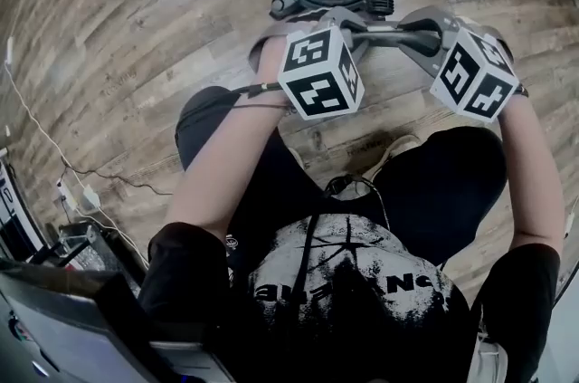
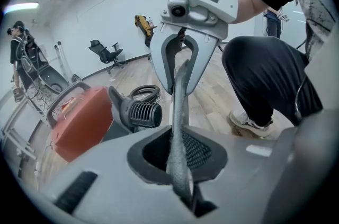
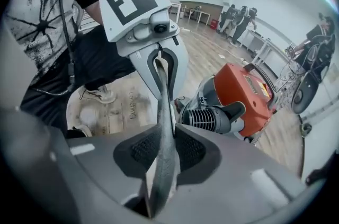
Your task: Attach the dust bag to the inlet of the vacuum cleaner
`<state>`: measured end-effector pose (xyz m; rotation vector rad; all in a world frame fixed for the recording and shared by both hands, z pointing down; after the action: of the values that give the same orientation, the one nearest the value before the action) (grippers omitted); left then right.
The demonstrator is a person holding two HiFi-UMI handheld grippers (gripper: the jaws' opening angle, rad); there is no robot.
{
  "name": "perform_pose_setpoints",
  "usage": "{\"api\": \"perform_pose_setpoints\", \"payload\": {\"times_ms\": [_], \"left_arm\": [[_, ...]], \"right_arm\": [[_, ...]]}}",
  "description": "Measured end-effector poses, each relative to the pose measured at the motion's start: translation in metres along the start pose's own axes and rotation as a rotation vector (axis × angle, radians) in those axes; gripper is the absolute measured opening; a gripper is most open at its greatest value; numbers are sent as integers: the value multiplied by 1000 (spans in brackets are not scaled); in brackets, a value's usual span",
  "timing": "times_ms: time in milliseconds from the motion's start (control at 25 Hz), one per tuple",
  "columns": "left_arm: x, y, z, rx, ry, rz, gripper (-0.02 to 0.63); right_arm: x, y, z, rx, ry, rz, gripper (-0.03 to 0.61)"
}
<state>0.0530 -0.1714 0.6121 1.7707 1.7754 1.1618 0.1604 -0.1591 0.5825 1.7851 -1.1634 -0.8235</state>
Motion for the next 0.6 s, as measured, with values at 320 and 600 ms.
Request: {"api": "perform_pose_setpoints", "payload": {"times_ms": [320, 600], "left_arm": [[-3, 1, 1, 30, -1, -2, 29], [-15, -1, 6, 25, 5, 21, 31]], "right_arm": [[0, 14, -6, -41, -27, -89, 41], [9, 5, -5, 3, 31, -121, 37]]}}
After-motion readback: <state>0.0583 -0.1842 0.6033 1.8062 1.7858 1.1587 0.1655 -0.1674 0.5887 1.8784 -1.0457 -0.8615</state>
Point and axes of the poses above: the fingertips, and each gripper's own axes: y forward along the fingers, x to its right, z out of its top, the point moved 8 cm from there along -y, backward along the fingers, and after that the axes turned 11 degrees about y, right-handed, at the moved point
